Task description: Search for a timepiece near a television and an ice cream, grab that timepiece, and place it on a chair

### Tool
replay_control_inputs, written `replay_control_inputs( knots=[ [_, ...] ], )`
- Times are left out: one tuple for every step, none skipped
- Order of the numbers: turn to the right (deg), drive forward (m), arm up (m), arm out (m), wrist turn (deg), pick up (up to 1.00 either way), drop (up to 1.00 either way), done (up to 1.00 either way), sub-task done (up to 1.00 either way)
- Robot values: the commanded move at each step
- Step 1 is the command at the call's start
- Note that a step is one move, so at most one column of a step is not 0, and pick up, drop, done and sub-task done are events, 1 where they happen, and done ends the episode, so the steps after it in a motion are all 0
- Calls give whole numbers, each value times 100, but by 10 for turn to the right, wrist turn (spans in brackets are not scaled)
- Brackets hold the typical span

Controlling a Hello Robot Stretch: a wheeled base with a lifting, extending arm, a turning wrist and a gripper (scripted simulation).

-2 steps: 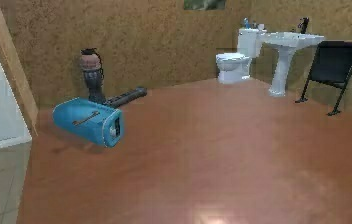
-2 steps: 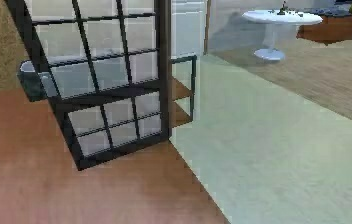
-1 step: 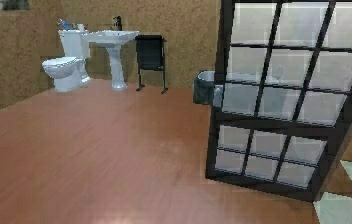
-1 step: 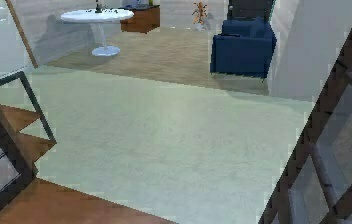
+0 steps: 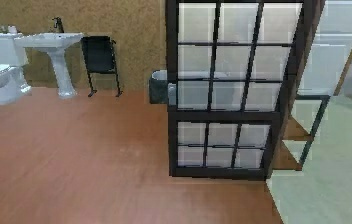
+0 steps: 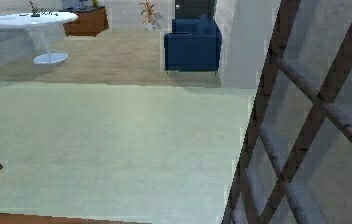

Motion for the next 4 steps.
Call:
replay_control_inputs(
  knots=[
    [30,0,0,0,0,0,0,0,0],
    [0,15,0,0,0,0,0,0,0],
    [-450,0,0,0,0,0,0,0,0],
    [-420,0,0,0,0,0,0,0,0]
  ],
)
